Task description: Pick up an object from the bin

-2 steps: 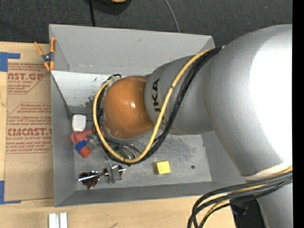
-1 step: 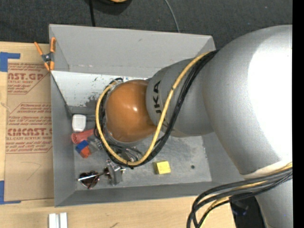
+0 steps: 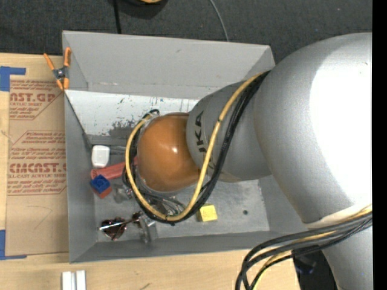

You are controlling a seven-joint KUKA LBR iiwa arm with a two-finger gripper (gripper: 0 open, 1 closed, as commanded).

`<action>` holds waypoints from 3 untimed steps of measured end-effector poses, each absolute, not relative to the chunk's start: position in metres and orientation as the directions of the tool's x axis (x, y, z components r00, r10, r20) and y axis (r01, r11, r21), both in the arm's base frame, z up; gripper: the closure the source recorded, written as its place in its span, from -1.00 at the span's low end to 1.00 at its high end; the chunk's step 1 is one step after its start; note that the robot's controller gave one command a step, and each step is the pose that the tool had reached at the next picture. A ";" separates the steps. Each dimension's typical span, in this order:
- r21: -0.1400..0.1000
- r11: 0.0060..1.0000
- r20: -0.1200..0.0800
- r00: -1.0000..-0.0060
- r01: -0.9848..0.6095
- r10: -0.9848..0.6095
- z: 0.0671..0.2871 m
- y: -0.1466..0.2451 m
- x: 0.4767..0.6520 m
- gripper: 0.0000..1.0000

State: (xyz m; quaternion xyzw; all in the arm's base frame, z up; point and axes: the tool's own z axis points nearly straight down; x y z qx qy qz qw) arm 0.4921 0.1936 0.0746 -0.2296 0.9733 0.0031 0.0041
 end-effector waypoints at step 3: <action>0.005 0.839 0.003 -0.839 -0.544 -0.544 0.113 0.198 0.490 1.00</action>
Offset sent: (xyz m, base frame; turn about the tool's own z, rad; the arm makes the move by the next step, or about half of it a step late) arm 0.0000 0.0000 0.0000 0.0000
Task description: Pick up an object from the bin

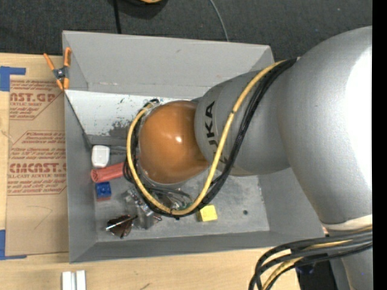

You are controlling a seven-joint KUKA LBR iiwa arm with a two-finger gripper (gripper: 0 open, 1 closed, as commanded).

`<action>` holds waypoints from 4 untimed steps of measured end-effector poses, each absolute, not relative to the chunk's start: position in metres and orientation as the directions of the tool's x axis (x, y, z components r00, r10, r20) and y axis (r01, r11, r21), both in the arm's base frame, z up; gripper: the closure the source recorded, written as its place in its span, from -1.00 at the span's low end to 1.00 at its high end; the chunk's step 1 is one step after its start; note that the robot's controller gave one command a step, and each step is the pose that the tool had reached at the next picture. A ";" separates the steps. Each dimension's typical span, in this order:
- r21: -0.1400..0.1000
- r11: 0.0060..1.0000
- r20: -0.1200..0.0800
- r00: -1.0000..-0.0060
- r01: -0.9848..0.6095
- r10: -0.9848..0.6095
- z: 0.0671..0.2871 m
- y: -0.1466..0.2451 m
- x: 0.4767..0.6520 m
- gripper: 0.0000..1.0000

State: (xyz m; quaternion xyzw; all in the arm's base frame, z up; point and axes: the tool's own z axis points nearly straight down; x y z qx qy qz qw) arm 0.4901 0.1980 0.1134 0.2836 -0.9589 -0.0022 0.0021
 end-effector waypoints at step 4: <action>0.007 0.803 0.005 -0.803 -0.596 -0.596 0.102 0.196 0.492 1.00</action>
Offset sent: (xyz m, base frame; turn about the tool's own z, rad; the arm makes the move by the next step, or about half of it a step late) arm 0.0210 0.0244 -0.0381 -0.1205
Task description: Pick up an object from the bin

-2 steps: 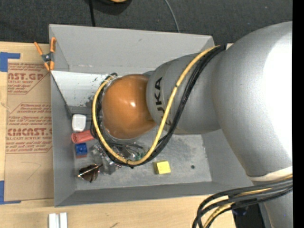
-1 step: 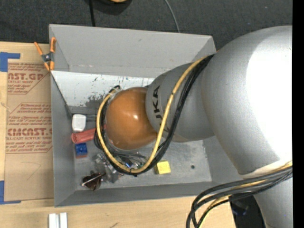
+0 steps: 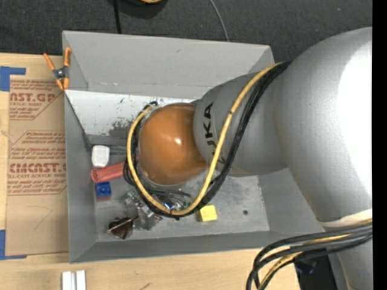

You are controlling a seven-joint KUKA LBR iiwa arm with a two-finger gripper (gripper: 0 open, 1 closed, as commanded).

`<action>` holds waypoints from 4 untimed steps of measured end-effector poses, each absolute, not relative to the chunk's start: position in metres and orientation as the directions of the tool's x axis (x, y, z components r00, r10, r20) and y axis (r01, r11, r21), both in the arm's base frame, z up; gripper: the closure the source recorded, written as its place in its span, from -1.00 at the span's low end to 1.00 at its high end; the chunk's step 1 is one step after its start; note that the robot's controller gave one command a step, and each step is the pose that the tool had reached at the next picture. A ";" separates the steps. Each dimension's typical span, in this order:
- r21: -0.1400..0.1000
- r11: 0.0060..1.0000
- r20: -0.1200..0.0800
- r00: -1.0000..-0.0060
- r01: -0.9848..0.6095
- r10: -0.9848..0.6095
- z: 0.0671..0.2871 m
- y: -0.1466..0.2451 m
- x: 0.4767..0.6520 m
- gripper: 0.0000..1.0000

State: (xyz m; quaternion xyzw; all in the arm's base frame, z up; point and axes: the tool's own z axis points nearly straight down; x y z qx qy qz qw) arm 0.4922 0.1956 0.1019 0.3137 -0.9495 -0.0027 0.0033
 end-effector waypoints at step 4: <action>0.005 0.788 -0.008 -0.788 -0.616 -0.616 0.150 0.186 0.494 1.00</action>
Offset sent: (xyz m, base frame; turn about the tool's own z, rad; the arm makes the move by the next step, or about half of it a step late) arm -0.0001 -0.0130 -0.0319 -0.0128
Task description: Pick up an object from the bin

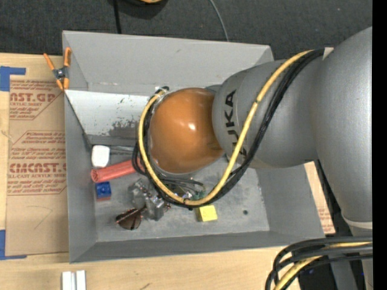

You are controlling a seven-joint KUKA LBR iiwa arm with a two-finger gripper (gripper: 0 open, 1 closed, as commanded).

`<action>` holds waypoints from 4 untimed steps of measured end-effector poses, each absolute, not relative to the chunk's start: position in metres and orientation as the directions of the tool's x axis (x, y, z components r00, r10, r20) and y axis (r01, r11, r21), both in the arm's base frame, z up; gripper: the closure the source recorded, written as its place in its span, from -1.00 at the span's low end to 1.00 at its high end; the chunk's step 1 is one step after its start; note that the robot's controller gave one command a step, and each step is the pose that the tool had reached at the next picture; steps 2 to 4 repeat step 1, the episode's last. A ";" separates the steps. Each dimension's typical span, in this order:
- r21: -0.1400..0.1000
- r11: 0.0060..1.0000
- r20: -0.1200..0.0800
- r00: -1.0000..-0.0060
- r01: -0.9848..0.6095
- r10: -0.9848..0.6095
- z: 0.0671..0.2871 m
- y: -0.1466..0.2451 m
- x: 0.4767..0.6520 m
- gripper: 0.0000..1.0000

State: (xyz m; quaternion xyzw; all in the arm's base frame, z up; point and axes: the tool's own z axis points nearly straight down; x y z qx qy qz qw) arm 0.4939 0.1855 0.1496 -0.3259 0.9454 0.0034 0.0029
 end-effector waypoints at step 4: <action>0.005 0.799 -0.009 -0.799 -0.601 -0.601 0.070 0.194 0.484 -1.00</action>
Offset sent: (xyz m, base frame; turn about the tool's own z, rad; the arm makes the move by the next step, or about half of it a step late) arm 0.0000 0.0000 0.0000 0.0000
